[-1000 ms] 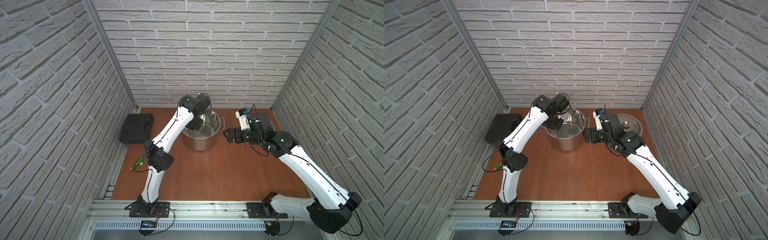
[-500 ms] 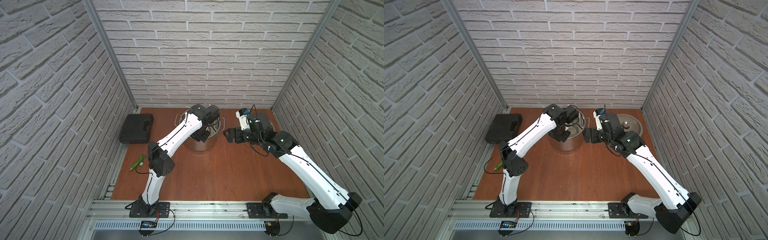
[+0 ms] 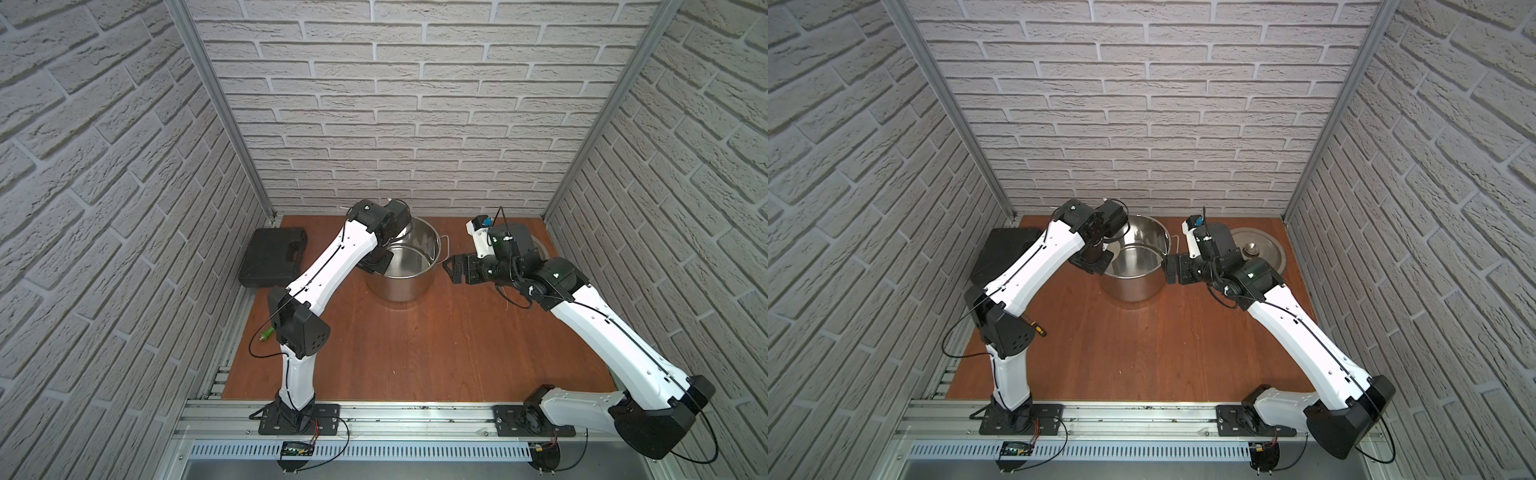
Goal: Stir the soup with a spoon
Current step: Stir the soup in the pan with a stick.
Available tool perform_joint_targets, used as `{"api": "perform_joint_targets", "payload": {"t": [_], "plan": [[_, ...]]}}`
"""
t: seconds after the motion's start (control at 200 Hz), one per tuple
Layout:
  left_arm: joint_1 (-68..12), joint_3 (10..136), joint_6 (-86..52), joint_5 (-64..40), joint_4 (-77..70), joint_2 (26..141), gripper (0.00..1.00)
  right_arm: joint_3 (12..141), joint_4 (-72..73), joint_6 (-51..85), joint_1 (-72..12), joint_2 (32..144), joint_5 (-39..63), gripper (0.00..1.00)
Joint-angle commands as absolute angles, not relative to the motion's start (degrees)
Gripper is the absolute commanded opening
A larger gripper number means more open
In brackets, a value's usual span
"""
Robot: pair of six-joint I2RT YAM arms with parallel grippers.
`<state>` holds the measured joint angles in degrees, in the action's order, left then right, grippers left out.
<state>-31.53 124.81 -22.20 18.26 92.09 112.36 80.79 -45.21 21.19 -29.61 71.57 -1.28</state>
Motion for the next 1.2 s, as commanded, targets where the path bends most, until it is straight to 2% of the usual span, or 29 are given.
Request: {"api": "perform_joint_targets", "payload": {"t": [0.0, 0.25, 0.56, 0.875, 1.045, 1.195], "plan": [[-31.5, 130.4, -20.3, 20.2, 97.3, 116.4, 0.0, 82.4, -43.9, 20.8, -29.4, 71.0, -1.3, 0.98], [-34.6, 138.7, -19.9, 14.3, 95.8, 122.4, 0.0, 82.0, -45.6, 20.0, -29.4, 69.0, -3.3, 0.98], [-38.1, 128.0, -22.4, 12.3, 93.9, 116.3, 0.0, 80.3, -45.1, 20.5, -29.4, 67.9, -3.3, 0.98], [-35.3, 120.6, -23.3, 17.8, 98.3, 110.1, 0.0, 79.5, -43.0, 21.6, -29.4, 68.9, -1.3, 0.98], [-32.1, 125.3, -22.3, 20.2, 99.0, 112.4, 0.0, 79.5, -43.1, 21.7, -29.4, 68.9, -0.8, 0.98], [-31.4, 135.7, -21.0, 20.6, 100.5, 118.6, 0.0, 79.6, -44.1, 21.4, -29.4, 67.9, -1.4, 0.98]]}}
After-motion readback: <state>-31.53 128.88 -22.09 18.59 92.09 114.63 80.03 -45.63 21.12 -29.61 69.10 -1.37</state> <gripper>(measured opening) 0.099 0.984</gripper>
